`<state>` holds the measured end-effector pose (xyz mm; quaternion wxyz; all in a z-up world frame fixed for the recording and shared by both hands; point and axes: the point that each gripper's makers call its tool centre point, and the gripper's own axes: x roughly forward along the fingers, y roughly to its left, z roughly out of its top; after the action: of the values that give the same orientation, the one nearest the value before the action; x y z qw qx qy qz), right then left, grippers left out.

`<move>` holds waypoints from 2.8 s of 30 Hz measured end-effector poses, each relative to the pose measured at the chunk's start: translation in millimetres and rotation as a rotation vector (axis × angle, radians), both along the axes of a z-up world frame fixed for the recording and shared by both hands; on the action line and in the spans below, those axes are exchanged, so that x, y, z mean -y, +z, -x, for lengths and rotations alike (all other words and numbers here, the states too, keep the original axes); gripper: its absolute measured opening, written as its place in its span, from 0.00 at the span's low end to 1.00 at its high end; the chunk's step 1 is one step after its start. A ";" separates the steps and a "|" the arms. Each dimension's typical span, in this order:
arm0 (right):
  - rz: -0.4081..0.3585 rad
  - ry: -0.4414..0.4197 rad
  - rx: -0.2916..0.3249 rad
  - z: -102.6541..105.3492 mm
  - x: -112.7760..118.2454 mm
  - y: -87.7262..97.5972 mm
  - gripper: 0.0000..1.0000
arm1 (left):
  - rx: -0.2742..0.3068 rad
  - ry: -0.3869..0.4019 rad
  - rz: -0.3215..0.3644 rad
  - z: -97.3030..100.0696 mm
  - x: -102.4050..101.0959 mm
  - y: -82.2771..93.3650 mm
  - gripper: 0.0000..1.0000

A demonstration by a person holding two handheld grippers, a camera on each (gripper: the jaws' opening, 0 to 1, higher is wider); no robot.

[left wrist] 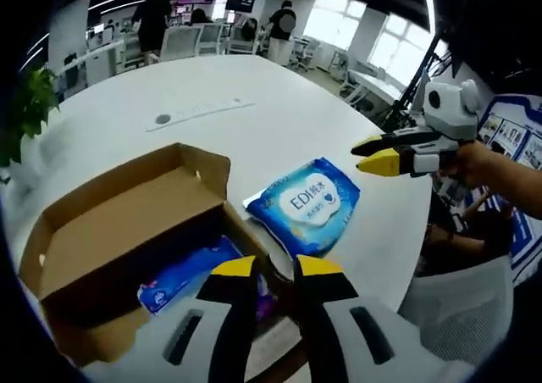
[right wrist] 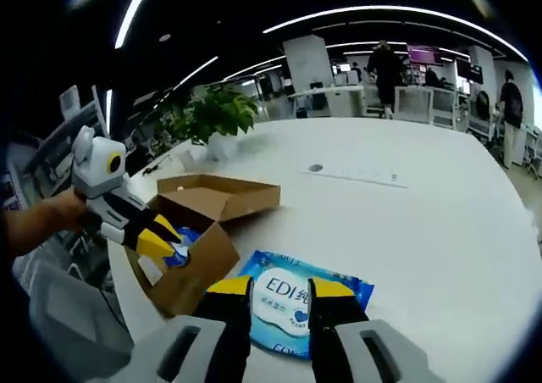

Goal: Operate the shoe box by opening the lid, removing the specified soft item, and placing it in the target area until the item is outside and the box remains undamaged.

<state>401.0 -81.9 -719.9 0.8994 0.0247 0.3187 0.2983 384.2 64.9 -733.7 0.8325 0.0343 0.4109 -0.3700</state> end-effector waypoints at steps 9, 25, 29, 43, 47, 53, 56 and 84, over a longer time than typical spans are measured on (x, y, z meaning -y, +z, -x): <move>-0.055 0.075 0.022 -0.8 -41.7 17.2 0.25 | -0.005 0.039 -0.028 0.6 -39.2 -5.1 0.17; 0.031 0.259 0.060 -3.4 -103.5 12.6 0.26 | -0.040 -0.071 -0.073 12.5 -59.8 -18.5 0.26; 0.069 0.308 0.071 -2.4 -116.5 5.8 0.26 | -0.019 -0.117 -0.106 9.6 -64.2 -25.1 0.28; 0.126 0.376 0.087 -5.3 -159.1 -12.3 0.21 | -0.010 -0.274 -0.133 7.1 -48.7 -42.1 0.21; 0.169 0.408 0.092 -6.6 -167.9 -20.6 0.21 | -0.003 -0.303 -0.157 4.5 -48.5 -46.8 0.22; 0.242 0.452 0.102 -8.0 -179.5 -34.4 0.16 | -0.027 -0.317 -0.150 3.8 -49.6 -51.8 0.18; 0.267 0.474 0.108 -8.8 -185.8 -38.9 0.15 | -0.040 -0.321 -0.141 3.7 -50.9 -54.0 0.16; 0.337 0.486 0.128 -20.1 -196.3 -42.2 0.00 | -0.022 -0.342 -0.104 19.9 -57.2 -33.5 0.00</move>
<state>421.1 114.3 -762.1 0.8112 -0.2208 0.3032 0.4487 364.3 122.1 -767.2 0.7500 0.1428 0.4267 -0.4849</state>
